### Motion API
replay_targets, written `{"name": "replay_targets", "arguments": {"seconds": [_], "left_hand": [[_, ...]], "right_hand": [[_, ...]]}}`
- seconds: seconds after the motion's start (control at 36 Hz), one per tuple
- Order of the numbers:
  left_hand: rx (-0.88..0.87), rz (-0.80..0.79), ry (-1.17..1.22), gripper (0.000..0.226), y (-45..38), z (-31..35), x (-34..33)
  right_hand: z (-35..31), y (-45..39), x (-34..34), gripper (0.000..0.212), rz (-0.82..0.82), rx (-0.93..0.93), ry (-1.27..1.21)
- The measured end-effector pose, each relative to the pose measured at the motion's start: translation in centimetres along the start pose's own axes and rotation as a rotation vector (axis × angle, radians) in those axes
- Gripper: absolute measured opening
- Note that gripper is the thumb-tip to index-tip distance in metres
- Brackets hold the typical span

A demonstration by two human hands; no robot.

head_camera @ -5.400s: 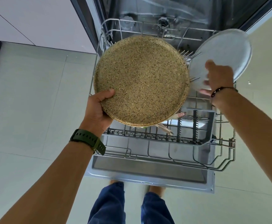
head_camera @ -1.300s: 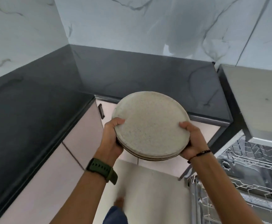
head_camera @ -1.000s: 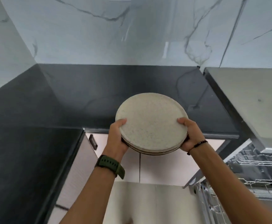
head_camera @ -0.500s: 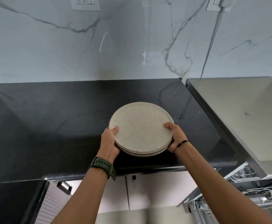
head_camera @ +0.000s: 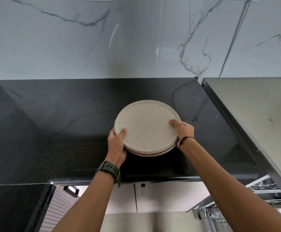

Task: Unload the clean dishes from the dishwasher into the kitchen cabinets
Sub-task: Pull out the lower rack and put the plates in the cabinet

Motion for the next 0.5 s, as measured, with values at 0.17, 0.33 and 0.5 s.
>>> {"name": "replay_targets", "arguments": {"seconds": [0.17,0.33,0.5], "left_hand": [[-0.066,-0.03,-0.044,0.041,0.1,-0.3,0.3],[-0.127,-0.083,-0.075,0.042,0.4,-0.4,0.4],[-0.186,-0.096,-0.141,0.06,0.5,-1.0,0.8]], "right_hand": [[-0.2,-0.4,0.5,0.023,0.024,0.097,0.245],[0.6,-0.9,1.1,0.028,0.011,0.159,0.294],[0.8,-0.6,1.4,0.036,0.008,0.109,0.241]]}}
Point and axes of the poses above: each hand's wrist, its own y-axis away from the middle knuckle, its own x-axis out of the back of the hand, z = x × y, the point moved 2 cm from there along -y, towards the middle knuckle, and after that the axes turned 2 degrees about x, right-handed, at the moved point
